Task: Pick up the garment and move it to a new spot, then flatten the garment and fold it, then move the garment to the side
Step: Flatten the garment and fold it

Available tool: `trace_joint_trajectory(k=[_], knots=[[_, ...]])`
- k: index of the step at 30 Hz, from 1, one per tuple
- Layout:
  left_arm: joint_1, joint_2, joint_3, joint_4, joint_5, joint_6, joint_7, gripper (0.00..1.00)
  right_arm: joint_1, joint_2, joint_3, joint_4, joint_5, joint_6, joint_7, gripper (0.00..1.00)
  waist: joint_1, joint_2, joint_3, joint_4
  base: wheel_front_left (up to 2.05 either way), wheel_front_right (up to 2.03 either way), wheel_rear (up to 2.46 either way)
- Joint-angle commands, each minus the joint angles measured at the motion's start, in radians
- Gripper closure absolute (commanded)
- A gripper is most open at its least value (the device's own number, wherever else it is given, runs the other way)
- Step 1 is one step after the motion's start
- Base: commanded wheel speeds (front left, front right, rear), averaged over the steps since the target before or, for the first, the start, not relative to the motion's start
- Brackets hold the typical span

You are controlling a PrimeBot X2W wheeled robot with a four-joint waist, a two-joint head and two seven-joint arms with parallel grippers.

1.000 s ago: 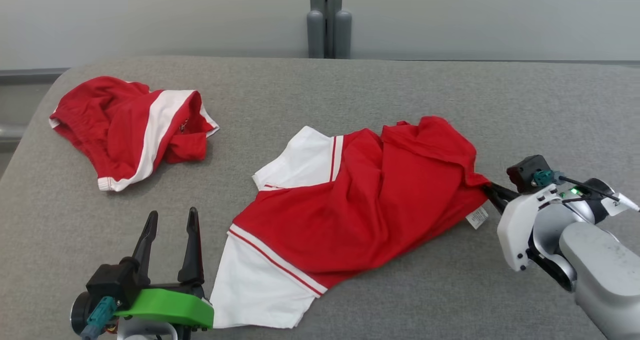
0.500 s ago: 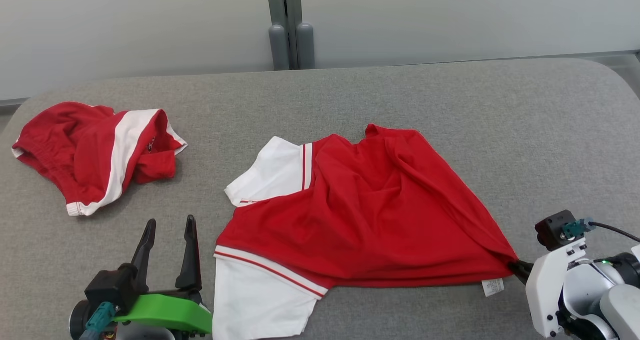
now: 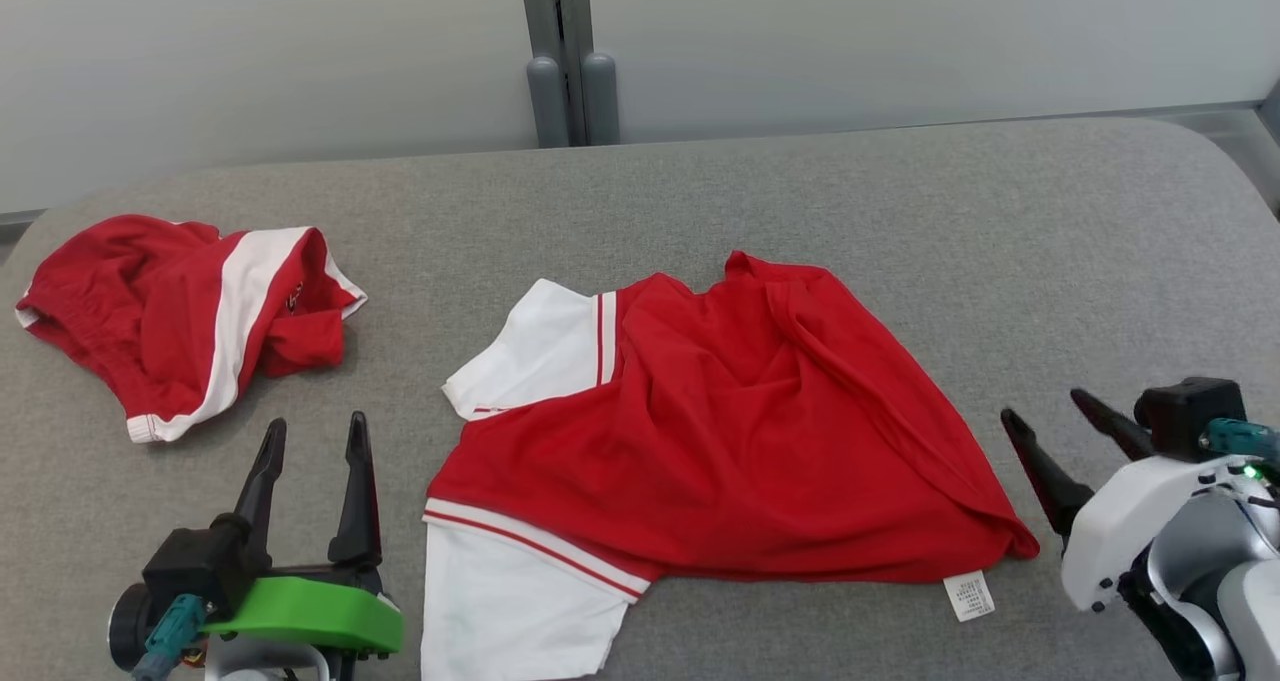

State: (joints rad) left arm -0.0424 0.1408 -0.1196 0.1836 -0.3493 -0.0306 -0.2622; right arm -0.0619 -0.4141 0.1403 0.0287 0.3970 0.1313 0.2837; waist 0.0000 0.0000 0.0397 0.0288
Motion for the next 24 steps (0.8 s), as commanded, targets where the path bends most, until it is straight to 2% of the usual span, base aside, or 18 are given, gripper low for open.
trace_joint_trajectory(k=[1, 6, 10, 12, 17, 24], knots=[[-0.003, 0.011, 0.003, -0.010, 0.014, 0.005, 0.000, 0.00, 0.011, 0.023, -0.010, -0.019, -0.023, -0.001, -0.045, 0.00, 0.0000, 0.0000, -0.010, 0.002, 0.00, 0.00, 0.00], [0.015, 0.019, 0.011, -0.041, 0.009, 0.010, -0.002, 0.00, 0.025, 0.132, -0.042, -0.016, -0.089, -0.001, -0.277, 0.00, 0.0000, 0.0000, -0.035, 0.003, 0.00, 0.00, 0.00], [0.033, 0.022, 0.025, -0.045, 0.012, 0.002, -0.003, 0.00, 0.037, 0.188, -0.046, 0.043, -0.132, -0.001, -0.450, 0.00, 0.0000, 0.0000, -0.041, 0.005, 0.00, 0.00, 0.00], [0.036, 0.006, 0.040, -0.063, 0.016, -0.002, -0.004, 0.00, 0.033, 0.210, -0.046, 0.078, -0.127, -0.001, -0.509, 0.00, 0.0000, 0.0000, -0.042, 0.005, 0.00, 0.00, 0.00], [0.072, -0.016, 0.071, -0.096, 0.064, -0.008, -0.003, 0.00, 0.039, 0.230, -0.055, 0.127, -0.154, -0.001, -0.549, 0.00, 0.0000, 0.0000, -0.040, 0.009, 0.00, 0.00, 0.00], [0.085, -0.049, 0.094, -0.091, 0.096, -0.034, -0.003, 0.00, 0.053, 0.249, -0.074, 0.106, -0.162, -0.001, -0.549, 0.00, 0.0000, 0.0000, -0.042, 0.022, 0.00, 0.00, 0.00]])
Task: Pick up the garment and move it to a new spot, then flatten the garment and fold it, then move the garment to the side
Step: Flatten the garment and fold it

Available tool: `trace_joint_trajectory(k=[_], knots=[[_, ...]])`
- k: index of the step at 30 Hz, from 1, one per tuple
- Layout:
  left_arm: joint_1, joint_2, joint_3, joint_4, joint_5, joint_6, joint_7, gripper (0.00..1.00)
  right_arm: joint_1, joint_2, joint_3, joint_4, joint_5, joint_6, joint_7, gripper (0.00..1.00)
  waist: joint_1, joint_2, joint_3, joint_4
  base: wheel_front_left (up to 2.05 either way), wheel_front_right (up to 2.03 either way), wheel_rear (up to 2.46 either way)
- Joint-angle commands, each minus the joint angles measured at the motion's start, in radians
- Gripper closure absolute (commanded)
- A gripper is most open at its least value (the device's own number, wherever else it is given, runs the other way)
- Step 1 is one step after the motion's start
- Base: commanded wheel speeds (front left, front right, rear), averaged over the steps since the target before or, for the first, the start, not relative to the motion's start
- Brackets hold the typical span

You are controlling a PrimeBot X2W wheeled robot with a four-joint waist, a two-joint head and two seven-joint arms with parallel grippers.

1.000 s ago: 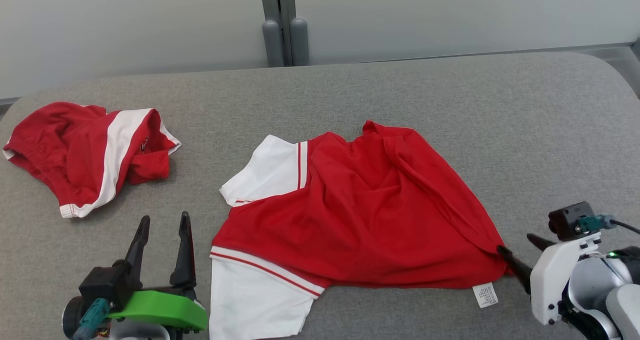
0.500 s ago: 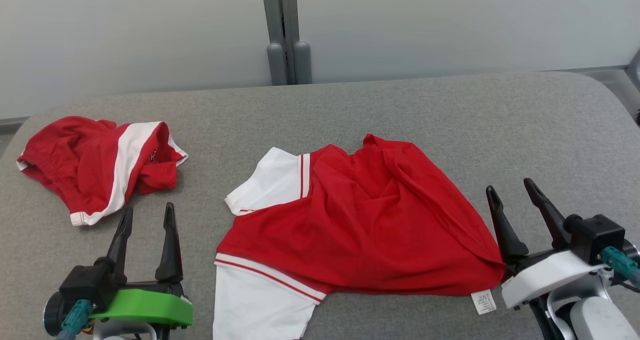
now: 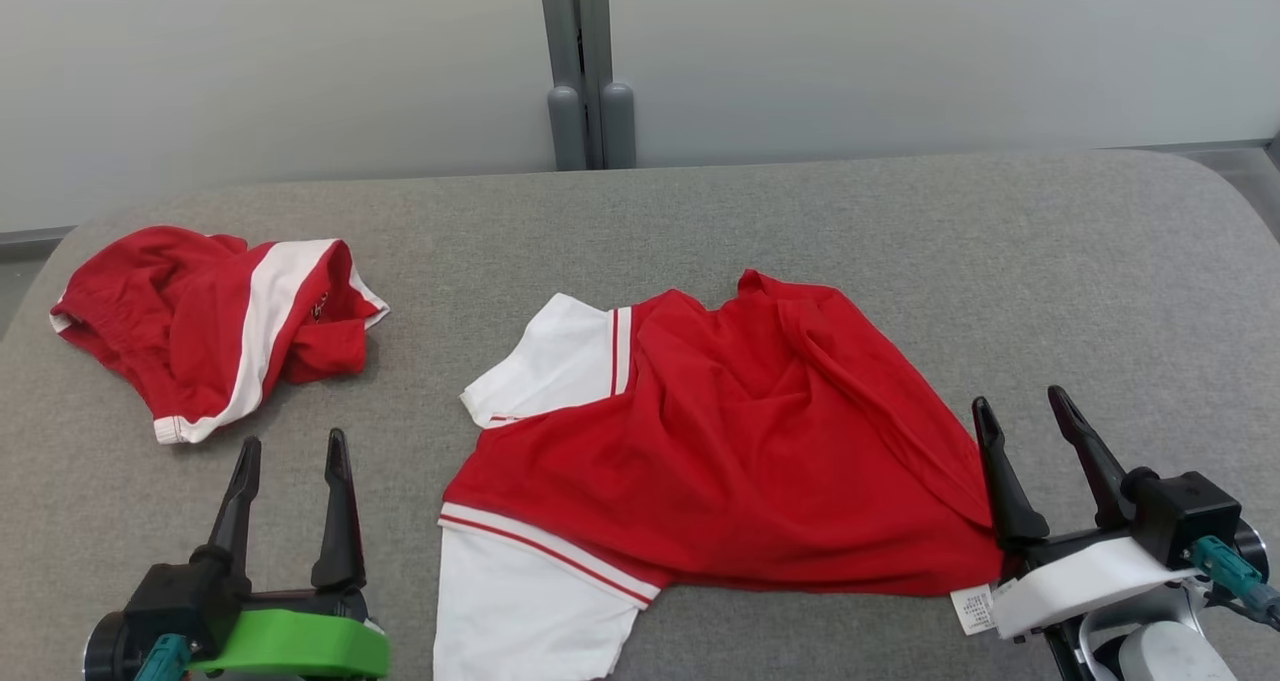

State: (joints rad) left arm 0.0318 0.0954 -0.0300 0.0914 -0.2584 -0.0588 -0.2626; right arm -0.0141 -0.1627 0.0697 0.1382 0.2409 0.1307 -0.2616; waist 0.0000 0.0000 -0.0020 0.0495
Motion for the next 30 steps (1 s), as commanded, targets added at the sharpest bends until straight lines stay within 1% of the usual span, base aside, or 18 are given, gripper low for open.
trace_joint_trajectory(k=[1, 12, 18, 20, 22, 24, 26, 27, 28, 29, 30], knots=[[0.010, -0.005, 0.007, 0.002, 0.008, -0.007, -0.003, 0.00, 0.003, -0.002, -0.003, -0.002, -0.006, 0.000, -0.004, 0.00, 0.0000, 0.0000, -0.002, 0.001, 0.00, 0.00, 0.00], [0.013, -0.026, 0.028, 0.014, 0.048, -0.025, -0.003, 0.00, -0.005, -0.003, -0.004, -0.006, -0.009, 0.000, -0.004, 0.00, 0.0000, 0.0000, -0.009, 0.001, 0.00, 0.00, 0.00], [0.013, -0.032, 0.038, 0.022, 0.053, -0.030, -0.003, 0.00, -0.010, -0.001, -0.010, -0.018, -0.015, 0.000, -0.004, 0.00, 0.0000, 0.0000, -0.009, -0.005, 0.00, 0.00, 0.00], [0.021, -0.033, 0.032, 0.046, 0.048, -0.034, -0.003, 0.00, -0.010, -0.004, -0.022, -0.026, -0.020, 0.000, -0.004, 0.00, 0.0000, 0.0000, -0.008, -0.009, 0.00, 0.00, 0.00], [0.022, -0.029, 0.017, 0.077, 0.041, -0.038, 0.027, 0.00, -0.007, -0.006, -0.038, -0.040, -0.021, 0.000, -0.004, 0.00, 0.0000, 0.0000, -0.008, -0.013, 0.00, 0.00, 0.00], [0.022, -0.031, 0.012, 0.102, 0.008, -0.041, 0.092, 0.00, 0.017, -0.024, -0.041, -0.020, -0.024, 0.000, -0.004, 0.00, 0.0000, 0.0000, -0.008, -0.015, 0.00, 0.00, 0.00], [0.026, -0.019, 0.001, 0.112, 0.004, -0.044, 0.159, 0.00, 0.031, -0.043, -0.041, 0.022, -0.006, 0.000, 0.041, 0.00, 0.0000, 0.0000, -0.006, -0.015, 0.00, 0.00, 0.00], [0.036, -0.020, -0.003, 0.121, -0.013, -0.043, 0.213, 0.00, 0.028, -0.051, -0.042, 0.037, 0.011, 0.000, 0.072, 0.00, 0.0000, 0.0000, -0.005, -0.017, 0.00, 0.00, 0.00], [0.045, -0.014, -0.013, 0.123, -0.013, -0.045, 0.256, 0.00, 0.032, -0.055, -0.040, 0.056, 0.026, 0.000, 0.113, 0.00, 0.0000, 0.0000, -0.005, -0.018, 0.00, 0.00, 0.00], [0.050, -0.007, -0.022, 0.123, -0.013, -0.044, 0.309, 0.00, 0.039, -0.073, -0.023, 0.075, 0.031, 0.000, 0.159, 0.00, 0.0000, 0.0000, -0.003, -0.018, 0.00, 0.00, 0.00], [0.056, -0.005, -0.030, 0.123, -0.025, -0.044, 0.368, 0.00, 0.043, -0.079, -0.014, 0.099, 0.059, -0.001, 0.214, 0.00, 0.0000, 0.0000, 0.000, -0.018, 0.00, 0.00, 0.00]])
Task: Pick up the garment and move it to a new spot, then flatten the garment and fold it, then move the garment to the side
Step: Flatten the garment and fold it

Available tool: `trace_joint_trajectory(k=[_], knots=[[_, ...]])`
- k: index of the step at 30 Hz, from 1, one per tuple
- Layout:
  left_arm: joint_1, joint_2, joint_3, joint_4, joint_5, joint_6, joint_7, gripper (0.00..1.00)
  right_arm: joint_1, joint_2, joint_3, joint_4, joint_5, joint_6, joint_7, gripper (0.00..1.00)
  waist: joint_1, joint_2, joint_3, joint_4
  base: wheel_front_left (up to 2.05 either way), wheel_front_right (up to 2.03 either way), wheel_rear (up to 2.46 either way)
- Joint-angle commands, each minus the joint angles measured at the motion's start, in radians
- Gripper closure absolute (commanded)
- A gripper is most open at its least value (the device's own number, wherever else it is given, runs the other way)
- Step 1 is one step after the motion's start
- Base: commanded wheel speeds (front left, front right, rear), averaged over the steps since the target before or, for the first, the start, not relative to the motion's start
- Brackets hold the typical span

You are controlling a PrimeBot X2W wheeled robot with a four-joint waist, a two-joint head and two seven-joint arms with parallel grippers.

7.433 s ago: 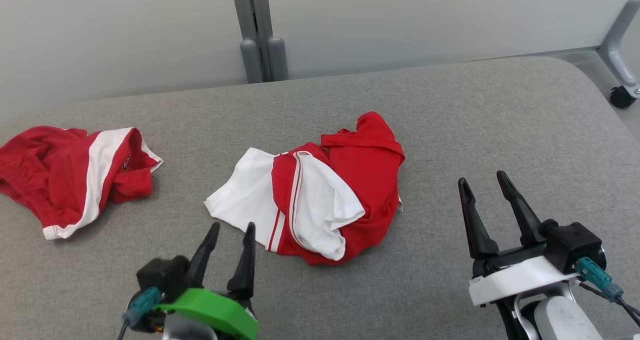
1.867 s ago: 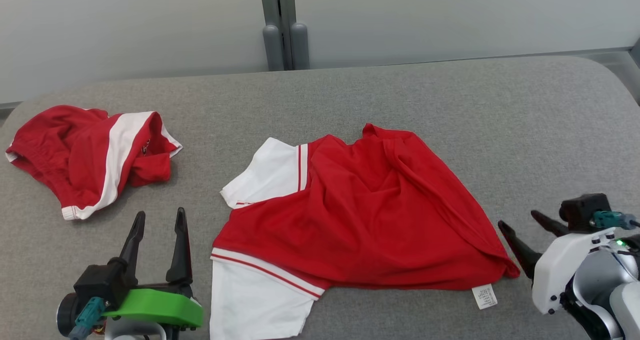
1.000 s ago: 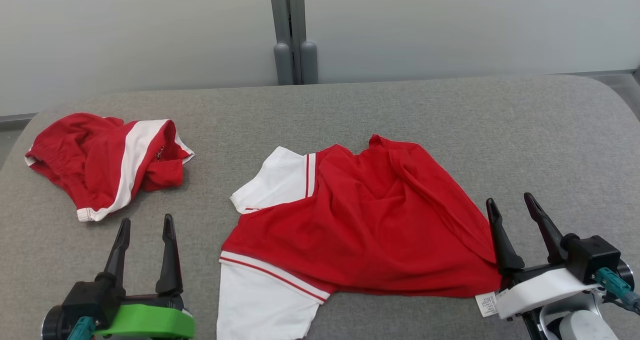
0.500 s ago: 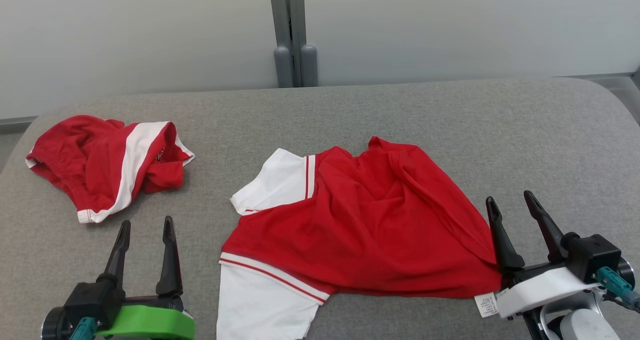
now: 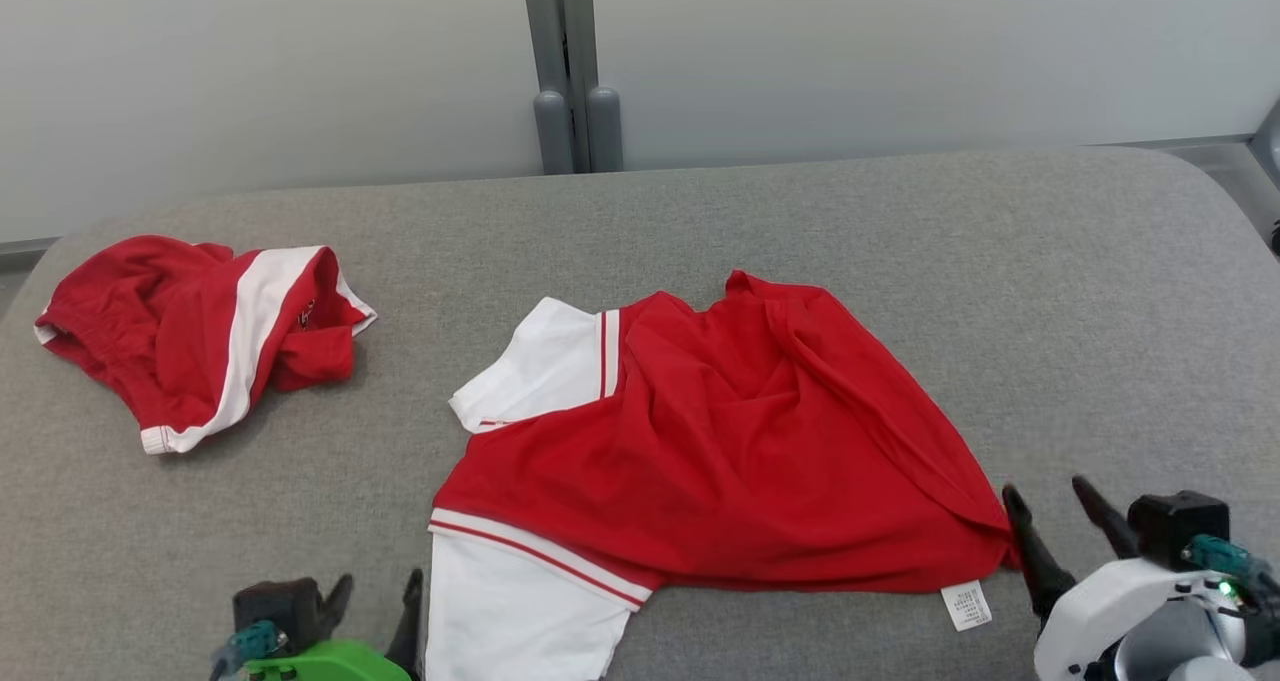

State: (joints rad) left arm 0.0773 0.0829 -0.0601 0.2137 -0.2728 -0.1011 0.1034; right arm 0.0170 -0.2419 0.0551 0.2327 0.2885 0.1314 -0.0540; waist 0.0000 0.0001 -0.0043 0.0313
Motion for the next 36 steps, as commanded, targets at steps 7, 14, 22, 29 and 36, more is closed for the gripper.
trace_joint_trajectory(k=[7, 14, 22, 29, 36], knots=[[0.027, 0.027, -0.050, -0.023, -0.046, -0.012, 0.223, 0.00, -0.058, -0.031, 0.061, 0.120, 0.111, -0.001, 0.178, 0.00, 0.0000, -0.0001, 0.042, 0.005, 0.00, 0.00, 0.00], [-0.014, 0.036, -0.083, 0.017, -0.078, -0.019, 0.298, 0.00, -0.126, -0.020, 0.068, 0.219, 0.124, -0.001, 0.230, 0.00, 0.0000, -0.0001, 0.077, 0.016, 0.00, 0.00, 0.00], [-0.038, 0.026, -0.136, 0.115, -0.122, -0.026, 0.322, 0.00, -0.151, -0.018, 0.100, 0.257, 0.132, -0.001, 0.234, 0.69, 0.0000, -0.0001, 0.099, 0.010, 0.00, 0.00, 0.00], [-0.066, 0.050, -0.147, 0.092, -0.148, -0.029, 0.251, 1.00, -0.156, -0.034, 0.114, 0.246, 0.136, -0.001, 0.158, 1.00, 0.0000, -0.0001, 0.093, 0.015, 0.00, 0.00, 0.00], [-0.061, 0.077, -0.136, 0.020, -0.156, -0.029, 0.184, 1.00, -0.124, -0.033, 0.117, 0.189, 0.173, -0.001, 0.072, 1.00, 0.0000, -0.0001, 0.088, 0.019, 0.00, 0.00, 0.00]])
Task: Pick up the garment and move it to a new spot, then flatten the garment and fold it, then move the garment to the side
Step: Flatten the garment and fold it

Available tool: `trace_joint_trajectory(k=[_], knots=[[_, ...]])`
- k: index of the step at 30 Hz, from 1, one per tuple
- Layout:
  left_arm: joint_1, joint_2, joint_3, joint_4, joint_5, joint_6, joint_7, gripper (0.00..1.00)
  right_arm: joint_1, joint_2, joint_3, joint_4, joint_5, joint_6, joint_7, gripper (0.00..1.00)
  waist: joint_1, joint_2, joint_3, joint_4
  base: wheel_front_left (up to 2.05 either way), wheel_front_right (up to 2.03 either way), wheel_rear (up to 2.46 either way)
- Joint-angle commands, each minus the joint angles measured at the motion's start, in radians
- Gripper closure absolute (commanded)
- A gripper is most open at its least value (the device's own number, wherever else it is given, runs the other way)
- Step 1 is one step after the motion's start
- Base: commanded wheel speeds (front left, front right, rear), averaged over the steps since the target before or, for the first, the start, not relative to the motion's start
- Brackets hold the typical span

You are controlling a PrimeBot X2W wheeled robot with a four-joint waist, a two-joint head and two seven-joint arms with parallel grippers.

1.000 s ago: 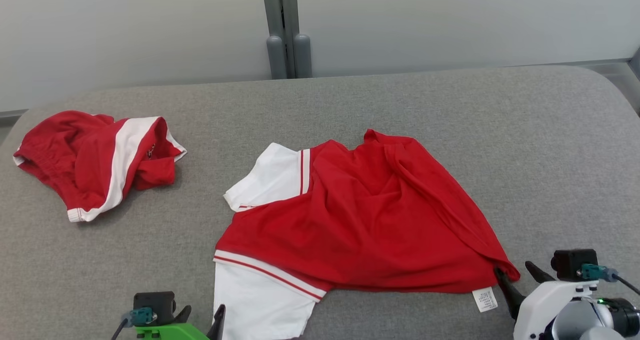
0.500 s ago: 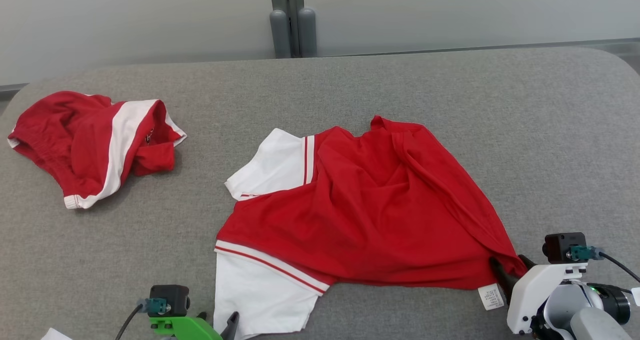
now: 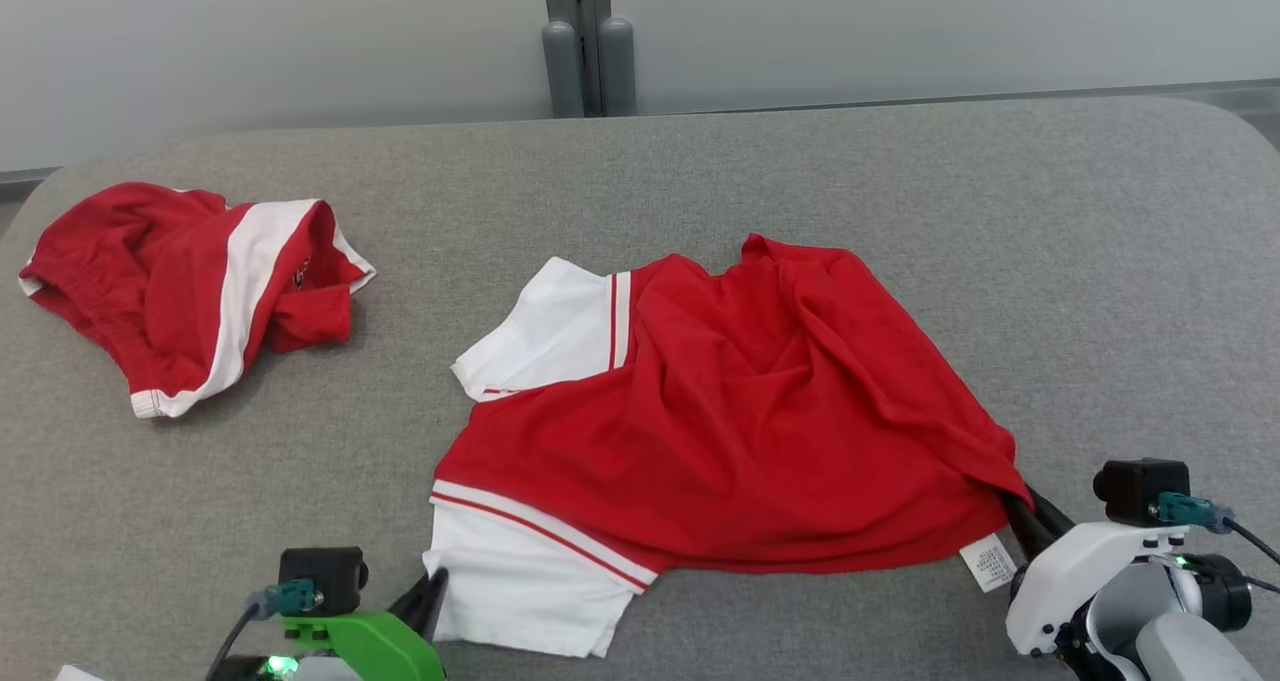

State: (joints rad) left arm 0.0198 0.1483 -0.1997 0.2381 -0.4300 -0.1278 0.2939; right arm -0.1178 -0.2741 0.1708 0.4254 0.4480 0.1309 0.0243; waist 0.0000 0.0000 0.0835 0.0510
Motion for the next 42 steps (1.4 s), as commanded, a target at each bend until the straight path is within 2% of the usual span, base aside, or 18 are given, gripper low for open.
trace_joint_trajectory(k=[1, 6, 11, 18, 22, 25, 33, 37, 42], knots=[[-0.011, 0.016, 0.006, -0.028, 0.008, -0.002, -0.026, 1.00, 0.011, 0.009, 0.007, -0.026, 0.046, 0.000, -0.011, 1.00, 0.0000, 0.0000, 0.003, -0.001, 0.00, 0.00, 0.00], [-0.085, 0.051, 0.010, -0.133, 0.004, -0.002, -0.076, 1.00, -0.022, -0.007, 0.044, -0.145, 0.169, 0.000, 0.009, 1.00, 0.0000, 0.0000, 0.038, -0.001, 0.00, 0.00, 0.00], [-0.272, 0.116, 0.011, -0.190, -0.001, -0.003, -0.056, 1.00, -0.142, -0.054, 0.087, -0.271, 0.282, 0.000, 0.067, 1.00, 0.0000, 0.0000, 0.130, -0.005, 0.00, 0.00, 0.00], [-0.658, 0.159, -0.008, -0.098, -0.045, -0.003, -0.040, 1.00, -0.450, -0.126, 0.110, -0.324, 0.382, 0.000, 0.150, 1.00, 0.0000, 0.0000, 0.301, -0.010, 0.00, 0.00, 0.00], [-0.900, 0.183, -0.040, 0.009, -0.039, -0.002, -0.062, 1.00, -0.671, -0.160, 0.127, -0.277, 0.413, 0.000, 0.181, 1.00, 0.0000, 0.0000, 0.390, -0.016, 0.00, 0.00, 0.00], [-1.073, 0.213, -0.089, 0.097, -0.010, -0.002, -0.087, 1.00, -0.836, -0.159, 0.138, -0.210, 0.430, 0.000, 0.175, 1.00, 0.0000, 0.0000, 0.433, -0.024, 0.00, 0.00, 0.00], [-1.476, 0.238, -0.149, 0.307, -0.021, -0.001, -0.187, 1.00, -1.206, -0.149, 0.180, -0.042, 0.466, 0.000, 0.142, 1.00, 0.0000, 0.0000, 0.488, -0.040, 0.00, 0.00, 0.00], [-1.673, 0.235, -0.181, 0.419, -0.047, -0.001, -0.227, 1.00, -1.383, -0.164, 0.196, 0.044, 0.456, 0.000, 0.081, 1.00, 0.0000, 0.0000, 0.500, -0.041, 0.00, 0.00, 0.00], [-1.769, 0.236, -0.225, 0.507, -0.060, -0.001, -0.237, 1.00, -1.470, -0.178, 0.240, 0.115, 0.453, 0.000, 0.038, 1.00, 0.0000, 0.0000, 0.478, -0.041, 0.00, 0.00, 0.00]])
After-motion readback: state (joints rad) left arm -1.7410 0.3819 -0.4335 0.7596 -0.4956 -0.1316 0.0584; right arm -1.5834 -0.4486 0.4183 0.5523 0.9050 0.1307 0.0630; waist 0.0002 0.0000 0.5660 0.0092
